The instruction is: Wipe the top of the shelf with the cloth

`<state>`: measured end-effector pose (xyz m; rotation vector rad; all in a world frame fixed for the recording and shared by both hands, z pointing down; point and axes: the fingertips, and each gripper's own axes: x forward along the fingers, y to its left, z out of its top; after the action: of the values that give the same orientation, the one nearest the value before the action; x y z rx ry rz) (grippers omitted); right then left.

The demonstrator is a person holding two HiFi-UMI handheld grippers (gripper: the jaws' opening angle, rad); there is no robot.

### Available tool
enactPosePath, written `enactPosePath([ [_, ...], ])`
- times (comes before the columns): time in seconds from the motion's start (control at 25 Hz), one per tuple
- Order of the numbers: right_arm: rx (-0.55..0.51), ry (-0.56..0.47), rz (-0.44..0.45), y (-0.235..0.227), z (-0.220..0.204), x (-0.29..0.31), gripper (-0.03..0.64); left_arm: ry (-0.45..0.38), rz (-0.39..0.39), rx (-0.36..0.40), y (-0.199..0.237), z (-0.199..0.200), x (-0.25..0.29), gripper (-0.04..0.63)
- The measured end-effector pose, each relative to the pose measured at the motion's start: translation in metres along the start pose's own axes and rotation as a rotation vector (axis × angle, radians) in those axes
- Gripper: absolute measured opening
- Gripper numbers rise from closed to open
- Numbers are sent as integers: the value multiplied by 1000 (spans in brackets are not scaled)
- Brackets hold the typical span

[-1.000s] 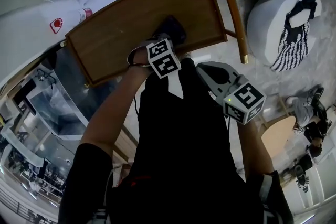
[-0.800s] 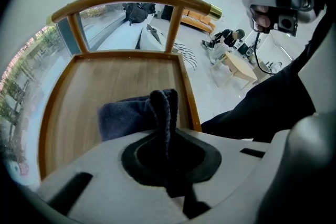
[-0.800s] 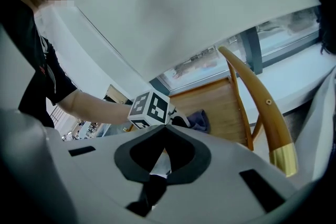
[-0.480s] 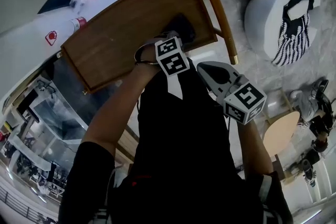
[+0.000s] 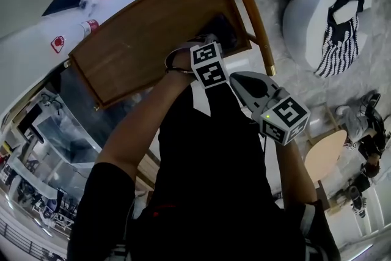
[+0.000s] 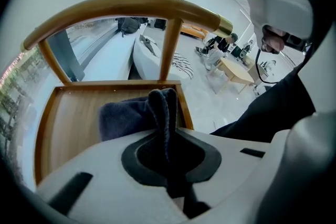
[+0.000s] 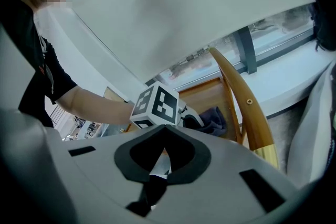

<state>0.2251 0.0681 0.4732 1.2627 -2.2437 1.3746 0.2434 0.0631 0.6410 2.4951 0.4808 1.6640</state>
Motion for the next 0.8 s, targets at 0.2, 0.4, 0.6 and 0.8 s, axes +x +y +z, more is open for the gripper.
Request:
enactPosePath([
  [0.2,-26,11,12,12,3,7,5,-68,10,-78,-1,-4,-13,37],
  [0.4,-60,22,32,33,10,22,5,-191,67,-182,9,-16,-60,38],
  [0.6,-125,31,76,64,24,44,5,-277,155,-273,27,-44,-120,38],
  [0.8,-200,25,118,106,43,63,5,-362,254,-343,29,-73,-191,38],
])
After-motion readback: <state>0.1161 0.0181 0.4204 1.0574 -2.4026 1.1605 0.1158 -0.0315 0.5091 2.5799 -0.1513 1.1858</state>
